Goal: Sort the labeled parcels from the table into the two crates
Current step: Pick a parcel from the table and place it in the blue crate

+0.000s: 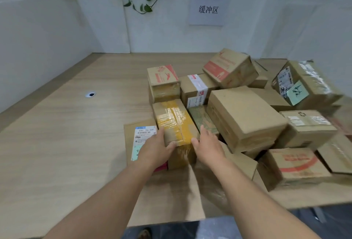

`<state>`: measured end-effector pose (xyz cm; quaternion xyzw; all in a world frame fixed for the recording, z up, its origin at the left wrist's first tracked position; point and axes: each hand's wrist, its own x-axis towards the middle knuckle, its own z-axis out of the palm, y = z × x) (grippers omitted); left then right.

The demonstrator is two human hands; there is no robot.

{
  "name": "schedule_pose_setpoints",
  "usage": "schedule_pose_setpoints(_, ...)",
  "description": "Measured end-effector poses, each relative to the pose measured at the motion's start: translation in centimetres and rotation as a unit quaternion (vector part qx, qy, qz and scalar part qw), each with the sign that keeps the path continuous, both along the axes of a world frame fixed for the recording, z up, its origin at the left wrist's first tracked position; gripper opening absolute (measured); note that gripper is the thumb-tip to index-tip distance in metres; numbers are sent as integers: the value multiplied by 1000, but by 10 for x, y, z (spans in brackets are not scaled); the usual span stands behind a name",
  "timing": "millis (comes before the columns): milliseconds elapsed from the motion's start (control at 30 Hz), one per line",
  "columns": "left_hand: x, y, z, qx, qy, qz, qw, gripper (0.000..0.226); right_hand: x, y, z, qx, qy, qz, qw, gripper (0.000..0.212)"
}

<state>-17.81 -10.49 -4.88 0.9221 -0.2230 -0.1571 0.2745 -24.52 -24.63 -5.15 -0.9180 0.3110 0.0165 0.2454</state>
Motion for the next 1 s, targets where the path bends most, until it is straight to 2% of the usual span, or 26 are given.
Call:
schedule_pose_setpoints(100, 2, -3, 2, -20, 45, 4, 999, 56, 3, -1, -1, 82, -17, -17, 996, 22)
schedule_pose_setpoints(267, 10, 5, 13, -82, 80, 41, 993, 71, 0, -1, 19, 142, -130, -6, 981, 29)
schedule_pose_setpoints(433, 15, 32, 29, -223, 131, 80, 963, 75, 3, 11, 47, 133, -231, 30, 963, 34)
schedule_pose_setpoints(500, 16, 47, 32, -259, 149, 106, 949, 75, 4, 22, 55, 126, -246, 66, 959, 34)
schedule_pose_setpoints(600, 13, 69, 32, -265, 171, 148, 938, 71, 10, 43, 55, 130, -246, 123, 953, 34)
schedule_pose_setpoints(767, 11, 92, 31, -260, 279, 197, 903, 59, 20, 73, 50, 163, -222, 178, 945, 31)
schedule_pose_setpoints(867, 11, 98, 32, -267, 318, 200, 887, 54, 25, 78, 46, 196, -239, 159, 938, 26)
schedule_pose_setpoints(933, 13, 100, 31, -279, 326, 211, 878, 48, 30, 79, 40, 214, -273, 112, 931, 24)
schedule_pose_setpoints(1000, 14, 103, 28, -298, 327, 226, 868, 44, 33, 74, 35, 194, -297, 51, 934, 27)
